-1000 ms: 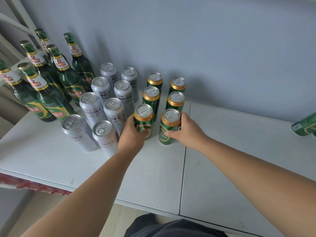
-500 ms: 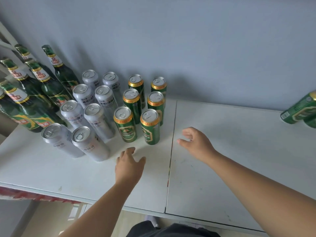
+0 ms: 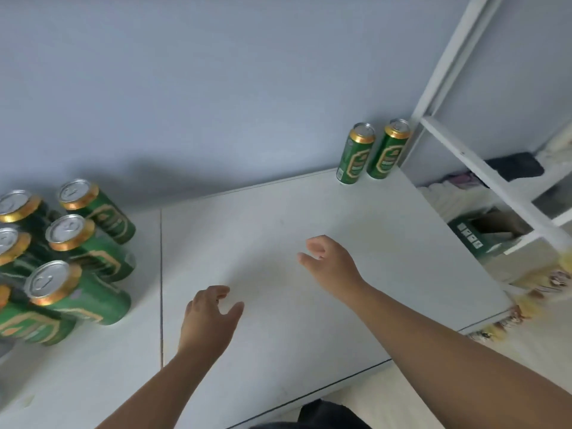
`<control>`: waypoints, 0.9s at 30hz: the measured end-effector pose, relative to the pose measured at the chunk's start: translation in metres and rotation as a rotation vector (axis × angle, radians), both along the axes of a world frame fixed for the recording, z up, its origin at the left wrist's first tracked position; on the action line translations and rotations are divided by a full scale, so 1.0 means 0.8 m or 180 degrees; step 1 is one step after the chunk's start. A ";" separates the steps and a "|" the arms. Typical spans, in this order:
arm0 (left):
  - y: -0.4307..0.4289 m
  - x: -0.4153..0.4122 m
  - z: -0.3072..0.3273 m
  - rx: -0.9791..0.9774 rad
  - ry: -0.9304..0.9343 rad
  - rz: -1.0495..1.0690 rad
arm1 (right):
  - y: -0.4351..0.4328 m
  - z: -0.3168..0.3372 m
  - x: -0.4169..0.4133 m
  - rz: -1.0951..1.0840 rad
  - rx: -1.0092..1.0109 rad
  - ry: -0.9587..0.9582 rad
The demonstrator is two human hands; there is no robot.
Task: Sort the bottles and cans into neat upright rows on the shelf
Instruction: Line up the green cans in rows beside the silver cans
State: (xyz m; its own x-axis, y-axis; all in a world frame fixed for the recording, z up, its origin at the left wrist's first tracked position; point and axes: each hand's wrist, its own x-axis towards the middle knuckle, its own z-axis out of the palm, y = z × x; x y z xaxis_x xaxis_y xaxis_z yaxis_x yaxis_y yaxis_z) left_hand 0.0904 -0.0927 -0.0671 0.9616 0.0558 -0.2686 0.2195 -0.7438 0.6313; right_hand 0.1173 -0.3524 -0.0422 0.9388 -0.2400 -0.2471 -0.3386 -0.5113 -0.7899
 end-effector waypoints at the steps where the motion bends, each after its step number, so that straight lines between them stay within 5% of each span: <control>1: -0.017 0.007 0.001 -0.0006 0.0020 -0.0088 | -0.023 0.001 -0.004 -0.0113 0.0000 -0.0008; 14: -0.226 0.116 0.010 -0.0031 0.0076 -0.0678 | -0.253 0.025 0.049 -0.0800 -0.0134 -0.0250; 27: -0.398 0.275 0.027 -0.0558 0.0106 -0.0393 | -0.315 0.060 0.224 -0.0984 -0.0130 -0.1026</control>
